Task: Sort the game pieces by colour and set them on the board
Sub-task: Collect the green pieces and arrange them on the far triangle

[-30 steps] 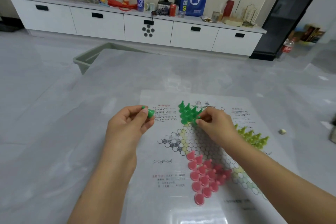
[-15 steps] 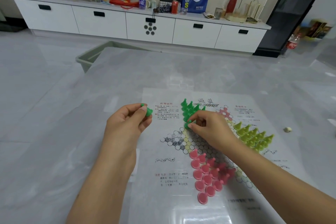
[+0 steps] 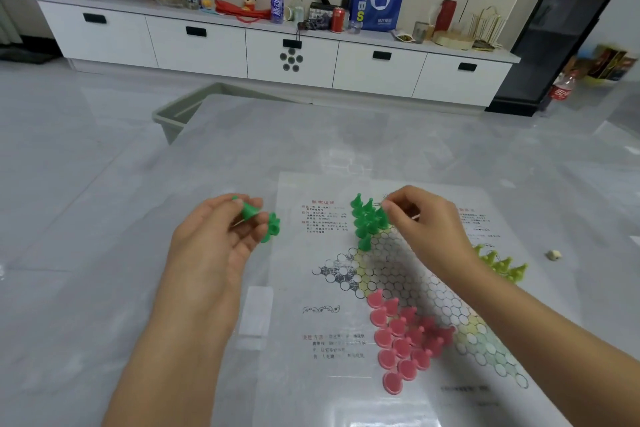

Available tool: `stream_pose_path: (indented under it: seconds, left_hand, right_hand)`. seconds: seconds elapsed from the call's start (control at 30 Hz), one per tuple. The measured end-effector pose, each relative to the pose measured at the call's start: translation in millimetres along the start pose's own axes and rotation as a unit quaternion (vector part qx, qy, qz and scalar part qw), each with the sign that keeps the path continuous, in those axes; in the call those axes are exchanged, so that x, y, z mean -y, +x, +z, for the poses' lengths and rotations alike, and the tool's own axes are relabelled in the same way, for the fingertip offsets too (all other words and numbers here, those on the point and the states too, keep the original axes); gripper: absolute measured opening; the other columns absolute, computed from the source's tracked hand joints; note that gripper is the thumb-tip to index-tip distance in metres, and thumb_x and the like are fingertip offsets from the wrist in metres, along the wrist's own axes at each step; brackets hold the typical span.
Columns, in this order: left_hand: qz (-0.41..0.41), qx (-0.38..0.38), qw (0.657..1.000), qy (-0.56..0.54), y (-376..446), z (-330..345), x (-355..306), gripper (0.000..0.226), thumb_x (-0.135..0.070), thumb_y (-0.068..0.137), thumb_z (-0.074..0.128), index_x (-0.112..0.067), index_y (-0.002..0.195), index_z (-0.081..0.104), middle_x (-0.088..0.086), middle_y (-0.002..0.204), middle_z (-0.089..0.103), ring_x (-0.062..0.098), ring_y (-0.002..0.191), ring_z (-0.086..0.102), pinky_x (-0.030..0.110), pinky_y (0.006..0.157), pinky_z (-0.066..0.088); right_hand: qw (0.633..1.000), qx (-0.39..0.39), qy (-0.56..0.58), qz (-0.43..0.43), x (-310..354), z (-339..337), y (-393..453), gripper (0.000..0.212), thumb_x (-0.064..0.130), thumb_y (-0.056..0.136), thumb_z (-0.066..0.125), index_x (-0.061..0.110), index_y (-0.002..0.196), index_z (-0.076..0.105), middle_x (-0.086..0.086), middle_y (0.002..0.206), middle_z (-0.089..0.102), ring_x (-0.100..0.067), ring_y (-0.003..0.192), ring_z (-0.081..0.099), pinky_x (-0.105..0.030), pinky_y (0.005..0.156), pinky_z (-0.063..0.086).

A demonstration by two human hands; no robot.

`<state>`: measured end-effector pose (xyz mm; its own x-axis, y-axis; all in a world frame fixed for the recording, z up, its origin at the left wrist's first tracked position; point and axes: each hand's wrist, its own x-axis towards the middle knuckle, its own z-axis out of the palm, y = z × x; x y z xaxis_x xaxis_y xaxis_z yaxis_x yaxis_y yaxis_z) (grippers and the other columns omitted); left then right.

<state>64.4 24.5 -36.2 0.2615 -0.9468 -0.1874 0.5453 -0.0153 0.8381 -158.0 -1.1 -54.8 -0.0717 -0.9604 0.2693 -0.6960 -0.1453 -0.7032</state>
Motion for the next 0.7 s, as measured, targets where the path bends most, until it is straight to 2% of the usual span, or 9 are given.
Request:
stream_pose_path:
  seconds: [0.1, 0.17, 0.23, 0.27, 0.33, 0.47, 0.57, 0.63, 0.7]
  left_hand:
    - [-0.029, -0.046, 0.996, -0.064, 4, -12, -10, 0.019, -0.009, 0.090, 0.042, -0.012, 0.075, 0.054, 0.003, 0.071, 0.060, 0.010, 0.054, 0.059, 0.016, 0.050, 0.050]
    - [-0.068, -0.060, 0.990, -0.106, 7, -18, -13, 0.020, -0.010, 0.090, 0.039, -0.012, 0.077, 0.053, 0.002, 0.071, 0.055, 0.010, 0.056, 0.054, 0.015, 0.049, 0.048]
    - [-0.106, -0.056, 0.983, -0.141, 8, -21, -13, 0.020, -0.009, 0.089, 0.037, -0.011, 0.079, 0.054, 0.002, 0.072, 0.054, 0.011, 0.060, 0.051, 0.016, 0.050, 0.046]
    - [-0.119, -0.053, 0.980, -0.153, 9, -22, -13, 0.020, -0.009, 0.089, 0.037, -0.010, 0.081, 0.055, 0.002, 0.073, 0.054, 0.012, 0.061, 0.052, 0.017, 0.052, 0.047]
    - [-0.131, -0.054, 0.977, -0.161, 11, -25, -12, 0.020, -0.008, 0.088, 0.038, -0.009, 0.084, 0.058, 0.003, 0.076, 0.056, 0.013, 0.065, 0.054, 0.019, 0.059, 0.046]
    - [-0.138, -0.075, 0.978, -0.139, 17, -29, -12, 0.023, -0.009, 0.089, 0.037, -0.009, 0.085, 0.059, 0.004, 0.086, 0.058, 0.013, 0.076, 0.056, 0.021, 0.066, 0.045]
    - [-0.149, -0.080, 0.977, -0.133, 20, -28, -8, 0.023, -0.009, 0.089, 0.037, -0.010, 0.084, 0.060, 0.005, 0.088, 0.057, 0.014, 0.078, 0.055, 0.022, 0.069, 0.045]
    - [-0.156, -0.089, 0.975, -0.131, 20, -25, -4, 0.023, -0.009, 0.089, 0.037, -0.009, 0.083, 0.059, 0.005, 0.087, 0.056, 0.014, 0.078, 0.055, 0.022, 0.071, 0.045]
    - [-0.163, -0.099, 0.973, -0.129, 20, -20, 2, 0.022, -0.009, 0.090, 0.038, -0.009, 0.081, 0.058, 0.005, 0.085, 0.054, 0.014, 0.077, 0.053, 0.023, 0.076, 0.044]
  right_hand:
    - [0.988, 0.110, -0.071, -0.079, 26, 18, 6, 0.015, 0.021, 0.087, 0.056, 0.023, 0.101, 0.062, 0.012, 0.092, 0.059, -0.001, 0.075, 0.056, -0.013, 0.068, 0.043]
    - [0.960, 0.222, -0.123, -0.120, 42, 45, 8, 0.033, 0.024, 0.086, 0.056, 0.025, 0.119, 0.052, 0.005, 0.115, 0.051, -0.009, 0.082, 0.055, -0.022, 0.079, 0.043]
    - [0.931, 0.295, -0.174, -0.127, 54, 74, 11, 0.051, 0.032, 0.085, 0.058, 0.026, 0.132, 0.039, -0.002, 0.131, 0.039, -0.020, 0.101, 0.052, -0.032, 0.088, 0.044]
    - [0.924, 0.302, -0.199, -0.126, 59, 87, 14, 0.057, 0.037, 0.084, 0.058, 0.027, 0.135, 0.034, -0.006, 0.134, 0.035, -0.025, 0.109, 0.049, -0.035, 0.090, 0.043]
    - [0.920, 0.284, -0.237, -0.129, 67, 105, 21, 0.059, 0.043, 0.084, 0.057, 0.025, 0.134, 0.034, -0.010, 0.131, 0.035, -0.030, 0.112, 0.047, -0.038, 0.090, 0.044]
    - [0.920, 0.258, -0.259, -0.141, 73, 119, 30, 0.035, 0.032, 0.090, 0.052, 0.011, 0.117, 0.045, -0.013, 0.114, 0.041, -0.033, 0.091, 0.053, -0.038, 0.076, 0.047]
    - [0.928, 0.262, -0.230, -0.133, 72, 119, 32, 0.022, 0.021, 0.090, 0.051, 0.011, 0.109, 0.050, -0.014, 0.110, 0.046, -0.034, 0.091, 0.054, -0.034, 0.074, 0.042]
    - [0.936, 0.274, -0.190, -0.111, 70, 113, 30, 0.022, 0.019, 0.086, 0.056, 0.013, 0.108, 0.053, -0.012, 0.109, 0.051, -0.030, 0.095, 0.054, -0.030, 0.076, 0.040]
    - [0.948, 0.273, -0.140, -0.086, 69, 103, 26, 0.023, 0.019, 0.084, 0.060, 0.014, 0.106, 0.056, -0.009, 0.099, 0.056, -0.024, 0.089, 0.055, -0.026, 0.072, 0.041]
